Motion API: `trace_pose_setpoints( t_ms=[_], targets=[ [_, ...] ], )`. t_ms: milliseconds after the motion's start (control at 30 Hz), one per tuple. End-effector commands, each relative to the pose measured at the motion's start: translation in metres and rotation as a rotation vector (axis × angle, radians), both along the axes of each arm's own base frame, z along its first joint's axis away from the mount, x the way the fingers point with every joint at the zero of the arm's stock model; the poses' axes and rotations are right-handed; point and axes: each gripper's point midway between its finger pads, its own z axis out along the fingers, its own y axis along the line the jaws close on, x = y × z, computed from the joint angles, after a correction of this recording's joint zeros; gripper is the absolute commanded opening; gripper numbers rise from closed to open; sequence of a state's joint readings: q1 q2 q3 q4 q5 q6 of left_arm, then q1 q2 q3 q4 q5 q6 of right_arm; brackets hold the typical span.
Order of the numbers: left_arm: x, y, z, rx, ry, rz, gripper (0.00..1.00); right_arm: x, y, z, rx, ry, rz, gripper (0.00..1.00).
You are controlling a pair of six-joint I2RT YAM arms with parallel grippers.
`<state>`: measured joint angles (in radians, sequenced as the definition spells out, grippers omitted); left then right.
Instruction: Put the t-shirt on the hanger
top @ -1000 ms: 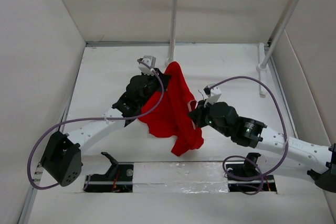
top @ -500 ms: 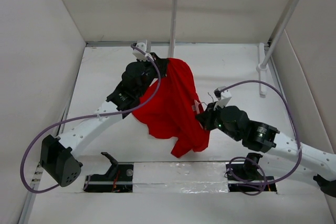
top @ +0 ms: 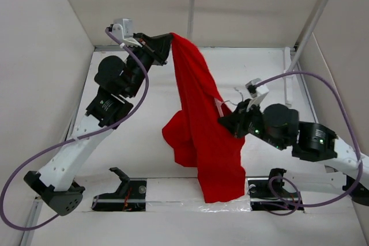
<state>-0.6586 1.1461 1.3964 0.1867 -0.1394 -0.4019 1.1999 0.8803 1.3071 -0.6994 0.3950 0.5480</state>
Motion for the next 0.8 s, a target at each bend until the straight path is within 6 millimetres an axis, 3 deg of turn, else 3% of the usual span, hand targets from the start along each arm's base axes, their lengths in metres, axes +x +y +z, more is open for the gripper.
trace_pose_setpoints(
  t_ms=[0, 133, 167, 233, 333, 400, 433, 467, 567, 600, 633, 733, 767],
  targets=[
    [0.007, 0.016, -0.011, 0.003, 0.02, 0.072, 0.0, -0.01, 0.011, -0.056, -0.149, 0.08, 0.06, 0.0],
    [0.002, 0.018, -0.003, -0.015, 0.012, 0.066, 0.0, -0.019, -0.011, -0.021, -0.151, 0.067, 0.067, 0.0],
    [0.002, 0.019, -0.002, -0.017, 0.013, 0.07, 0.0, -0.02, -0.018, -0.001, -0.113, 0.038, 0.051, 0.0],
    [0.005, 0.026, 0.002, -0.022, 0.015, 0.107, 0.0, -0.022, -0.032, 0.013, -0.054, 0.024, 0.024, 0.0],
    [0.018, 0.028, -0.009, 0.005, 0.043, 0.14, 0.0, -0.022, -0.021, -0.02, -0.05, 0.044, 0.031, 0.0],
    [0.021, 0.026, -0.02, 0.022, 0.064, 0.14, 0.0, -0.015, -0.017, -0.058, -0.152, 0.086, 0.004, 0.0],
    [0.021, 0.025, -0.022, 0.02, 0.067, 0.137, 0.0, -0.013, -0.023, -0.067, -0.199, 0.096, -0.022, 0.0],
    [0.021, 0.026, -0.021, 0.012, 0.061, 0.138, 0.0, -0.009, -0.027, -0.062, -0.2, 0.083, -0.052, 0.0],
    [0.021, 0.026, -0.017, 0.021, 0.062, 0.14, 0.0, -0.015, -0.044, 0.018, -0.048, -0.011, -0.033, 0.0],
    [0.019, 0.028, -0.006, 0.011, 0.046, 0.14, 0.0, -0.016, -0.051, 0.04, -0.025, -0.046, -0.026, 0.0],
    [0.017, 0.028, 0.0, 0.008, 0.034, 0.139, 0.0, -0.022, -0.068, 0.082, 0.057, -0.085, -0.022, 0.0],
    [0.012, 0.031, 0.014, -0.003, 0.013, 0.132, 0.0, -0.028, -0.071, 0.112, 0.151, -0.136, 0.015, 0.0],
    [0.012, 0.03, 0.015, -0.002, 0.01, 0.13, 0.0, -0.025, -0.055, 0.083, 0.098, -0.113, 0.032, 0.0]
  ],
)
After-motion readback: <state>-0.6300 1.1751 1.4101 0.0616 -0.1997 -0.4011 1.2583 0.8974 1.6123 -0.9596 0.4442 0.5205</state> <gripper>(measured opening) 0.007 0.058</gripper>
